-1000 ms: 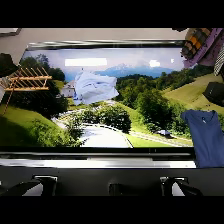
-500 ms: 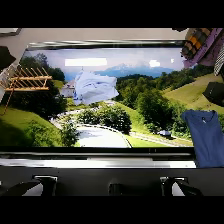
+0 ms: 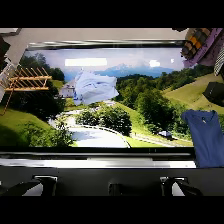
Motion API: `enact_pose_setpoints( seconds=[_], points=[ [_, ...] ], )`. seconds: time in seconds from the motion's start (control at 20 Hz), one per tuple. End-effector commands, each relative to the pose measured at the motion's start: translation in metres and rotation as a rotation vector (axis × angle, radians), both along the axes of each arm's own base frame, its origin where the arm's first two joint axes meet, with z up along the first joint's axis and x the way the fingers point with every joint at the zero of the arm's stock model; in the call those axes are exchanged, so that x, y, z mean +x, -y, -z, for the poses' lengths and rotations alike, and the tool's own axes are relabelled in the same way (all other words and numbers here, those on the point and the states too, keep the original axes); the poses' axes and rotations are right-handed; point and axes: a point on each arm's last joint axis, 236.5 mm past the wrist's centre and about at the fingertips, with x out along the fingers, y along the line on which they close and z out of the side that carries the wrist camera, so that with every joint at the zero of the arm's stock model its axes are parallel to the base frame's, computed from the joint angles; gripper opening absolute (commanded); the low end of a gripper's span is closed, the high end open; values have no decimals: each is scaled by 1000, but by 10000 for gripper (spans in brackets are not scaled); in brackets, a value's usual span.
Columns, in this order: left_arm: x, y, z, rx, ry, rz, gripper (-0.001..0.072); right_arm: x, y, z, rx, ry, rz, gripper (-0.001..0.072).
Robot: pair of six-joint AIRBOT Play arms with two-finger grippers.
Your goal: Fold the clothes and pants, and hang the long-sleeved shirts on hangers.
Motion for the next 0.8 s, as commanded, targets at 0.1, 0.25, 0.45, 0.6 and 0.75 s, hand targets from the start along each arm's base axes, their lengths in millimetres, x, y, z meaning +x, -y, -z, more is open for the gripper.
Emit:
enact_pose_setpoints(
  seconds=[0.1, 0.25, 0.45, 0.6, 0.75],
  points=[
    [-1, 3, 3, -7, -12, 8, 24, 0, 0, 0, 0, 1, 0, 33],
    [3, 8, 35, -12, -123, 28, 388, 0, 0, 0, 1, 1, 0, 34],
    [29, 54, 156, 6, -452, 141, 720, 0, 0, 0, 2, 1, 0, 36],
    [69, 93, 252, 96, -556, 192, 720, -2, -1, 1, 4, -10, -3, 100],
    [90, 116, 339, 104, -636, 209, 720, -4, -2, 3, 6, -22, -7, 140]
  ],
)
